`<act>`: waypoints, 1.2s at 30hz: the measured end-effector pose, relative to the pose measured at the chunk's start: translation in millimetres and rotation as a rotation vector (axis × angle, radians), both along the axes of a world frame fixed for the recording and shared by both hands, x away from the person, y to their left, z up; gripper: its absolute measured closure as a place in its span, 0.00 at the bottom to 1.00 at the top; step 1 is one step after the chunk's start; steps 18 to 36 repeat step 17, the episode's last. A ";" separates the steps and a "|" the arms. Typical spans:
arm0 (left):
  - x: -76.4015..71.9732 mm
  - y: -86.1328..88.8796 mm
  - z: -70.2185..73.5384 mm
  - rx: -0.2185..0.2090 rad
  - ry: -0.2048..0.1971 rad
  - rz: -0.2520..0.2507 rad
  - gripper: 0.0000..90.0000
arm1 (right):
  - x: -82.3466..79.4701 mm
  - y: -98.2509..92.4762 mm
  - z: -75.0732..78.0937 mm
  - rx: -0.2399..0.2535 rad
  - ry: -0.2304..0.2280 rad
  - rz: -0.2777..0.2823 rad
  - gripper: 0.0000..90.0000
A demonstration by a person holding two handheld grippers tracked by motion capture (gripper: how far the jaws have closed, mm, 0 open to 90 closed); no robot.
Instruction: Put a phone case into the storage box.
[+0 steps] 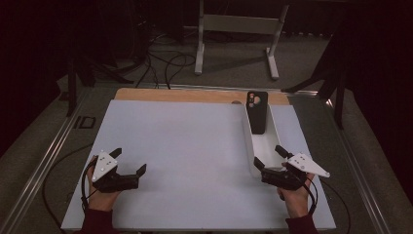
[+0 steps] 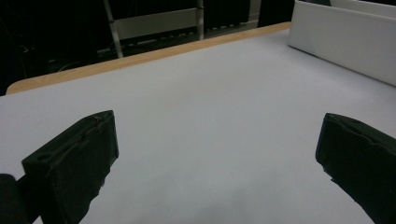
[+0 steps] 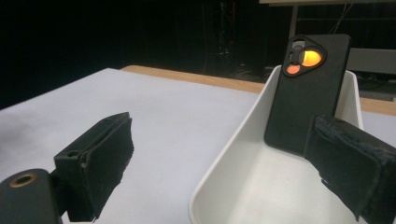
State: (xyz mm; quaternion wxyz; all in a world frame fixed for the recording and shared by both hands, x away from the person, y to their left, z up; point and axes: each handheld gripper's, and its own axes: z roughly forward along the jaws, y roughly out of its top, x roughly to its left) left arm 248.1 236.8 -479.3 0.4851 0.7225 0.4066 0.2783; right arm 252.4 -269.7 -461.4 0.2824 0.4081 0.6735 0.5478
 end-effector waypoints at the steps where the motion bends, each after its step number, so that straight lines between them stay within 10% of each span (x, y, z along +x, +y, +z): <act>1: -0.2 -0.1 0.1 -0.001 -0.002 -0.001 0.00 | -1.3 -0.5 -1.5 -0.001 -0.005 -0.003 0.08; 36: 0.1 3.7 0.4 0.013 -0.003 0.010 0.00 | -0.2 -3.4 -8.7 -0.011 -0.002 -0.008 0.08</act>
